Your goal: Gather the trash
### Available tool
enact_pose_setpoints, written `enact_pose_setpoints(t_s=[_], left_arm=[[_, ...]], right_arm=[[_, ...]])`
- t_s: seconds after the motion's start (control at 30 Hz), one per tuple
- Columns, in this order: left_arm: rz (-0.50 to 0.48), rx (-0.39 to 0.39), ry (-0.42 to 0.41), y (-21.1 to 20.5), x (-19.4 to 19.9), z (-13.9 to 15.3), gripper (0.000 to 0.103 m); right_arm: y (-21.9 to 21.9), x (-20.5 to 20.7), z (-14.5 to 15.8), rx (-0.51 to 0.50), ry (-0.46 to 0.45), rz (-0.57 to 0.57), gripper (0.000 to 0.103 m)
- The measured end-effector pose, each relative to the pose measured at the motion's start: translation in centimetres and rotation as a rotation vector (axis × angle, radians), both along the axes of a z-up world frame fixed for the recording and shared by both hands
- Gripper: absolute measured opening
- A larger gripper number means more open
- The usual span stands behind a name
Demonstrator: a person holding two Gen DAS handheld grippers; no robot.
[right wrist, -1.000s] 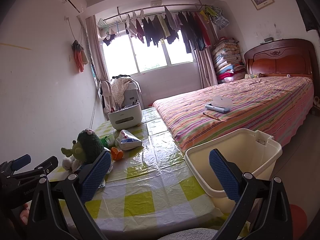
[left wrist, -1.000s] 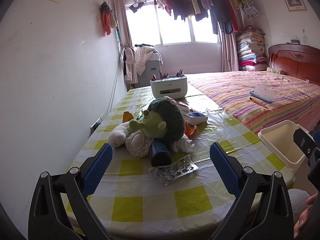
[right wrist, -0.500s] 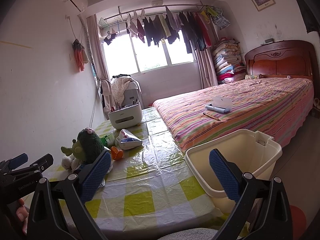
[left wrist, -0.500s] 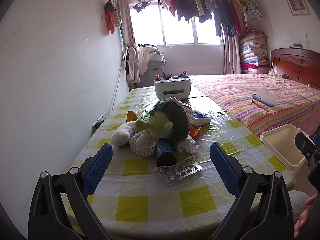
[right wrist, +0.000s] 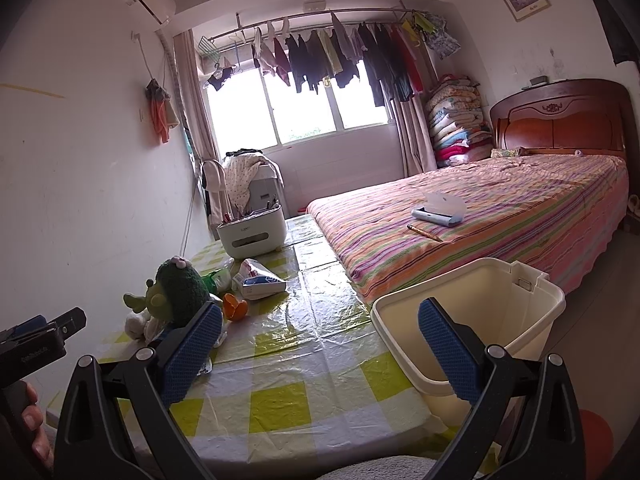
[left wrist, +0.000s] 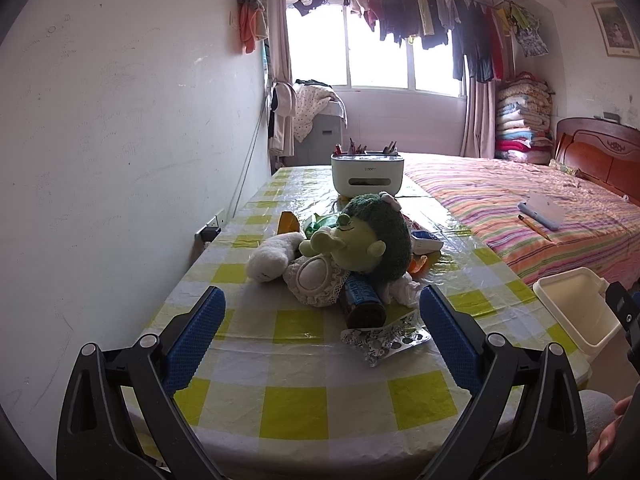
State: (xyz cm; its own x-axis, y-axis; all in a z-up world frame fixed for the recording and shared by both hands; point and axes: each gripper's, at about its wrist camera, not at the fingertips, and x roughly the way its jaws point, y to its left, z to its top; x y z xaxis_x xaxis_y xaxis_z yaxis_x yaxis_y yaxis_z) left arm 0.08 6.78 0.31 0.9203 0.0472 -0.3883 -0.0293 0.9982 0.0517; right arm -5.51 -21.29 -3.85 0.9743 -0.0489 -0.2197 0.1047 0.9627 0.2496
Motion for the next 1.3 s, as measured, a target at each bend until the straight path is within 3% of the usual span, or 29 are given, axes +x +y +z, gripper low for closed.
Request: enact_pose_setpoints(t_s=[0.43,0.73,0.9,1.07,1.3], left_arm=[[0.062,-0.018,0.02,4.0,-0.1,-0.4,0.096],[0.064,-0.023,0.116,6.1,3.9,0.0,0.096],[0.049,0.008,0.049,7.4,6.1,2.3,0.096],[0.069,0.07,0.038,8.6,8.2,1.9,0.096],[0.085,0.032,0.066,10.7,8.7,1.5,0.096]], right_arm=[[1.1,1.3,0.6,-0.034,0.046,0.072,0.096],[4.6,3.8,2.1,-0.094,0.016,0.257,0.096],[7.7,6.5,3.4,-0.158,-0.019,0.377,0.096],[10.0,11.6,3.7,-0.155,0.074,0.521,0.096],[14.5,17.8,2.3,-0.255,0.212,0.671,0.096]])
